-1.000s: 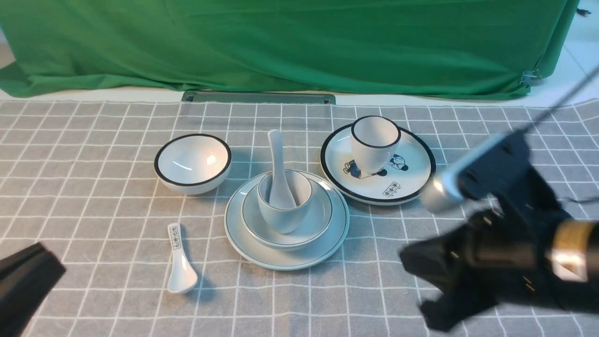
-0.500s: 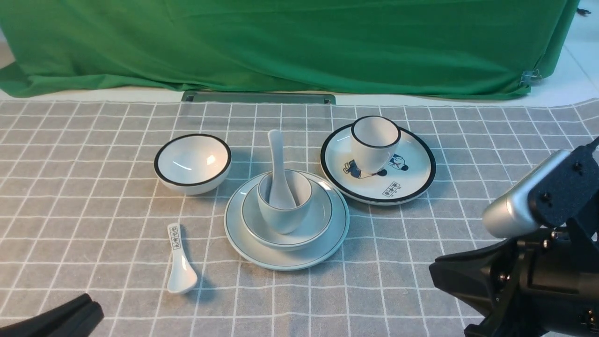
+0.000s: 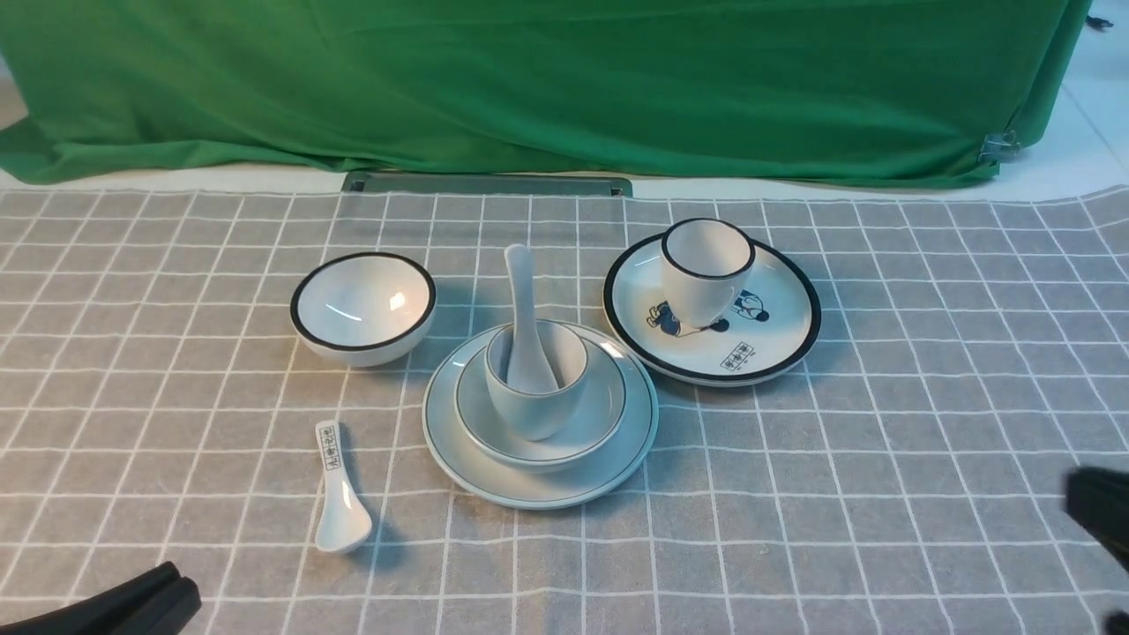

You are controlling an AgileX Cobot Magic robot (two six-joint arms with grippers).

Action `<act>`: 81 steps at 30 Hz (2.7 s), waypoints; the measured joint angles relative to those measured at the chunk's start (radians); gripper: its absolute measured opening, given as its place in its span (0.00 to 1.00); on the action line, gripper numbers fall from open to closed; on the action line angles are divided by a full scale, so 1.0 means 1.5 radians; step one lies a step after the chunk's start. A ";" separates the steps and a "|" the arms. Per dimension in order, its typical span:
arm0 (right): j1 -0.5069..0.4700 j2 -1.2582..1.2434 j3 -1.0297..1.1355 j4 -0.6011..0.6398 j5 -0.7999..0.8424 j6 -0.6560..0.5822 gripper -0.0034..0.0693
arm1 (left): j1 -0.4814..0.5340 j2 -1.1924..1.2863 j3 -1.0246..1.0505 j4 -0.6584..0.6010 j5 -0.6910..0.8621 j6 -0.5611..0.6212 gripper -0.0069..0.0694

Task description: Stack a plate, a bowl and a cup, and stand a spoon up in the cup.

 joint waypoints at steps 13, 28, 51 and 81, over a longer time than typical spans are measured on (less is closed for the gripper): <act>-0.149 -0.321 0.218 -0.001 0.027 0.000 0.07 | 0.000 0.000 0.000 0.004 0.003 0.002 0.11; -0.154 -0.321 0.218 -0.002 0.035 -0.053 0.09 | 0.000 0.000 0.000 0.008 0.015 0.002 0.11; -0.154 -0.321 0.218 -0.002 0.035 -0.054 0.14 | 0.097 0.000 0.000 0.184 -0.026 -0.250 0.11; -0.154 -0.323 0.218 -0.002 0.034 -0.054 0.23 | 0.281 -0.020 0.107 0.335 -0.049 -0.474 0.11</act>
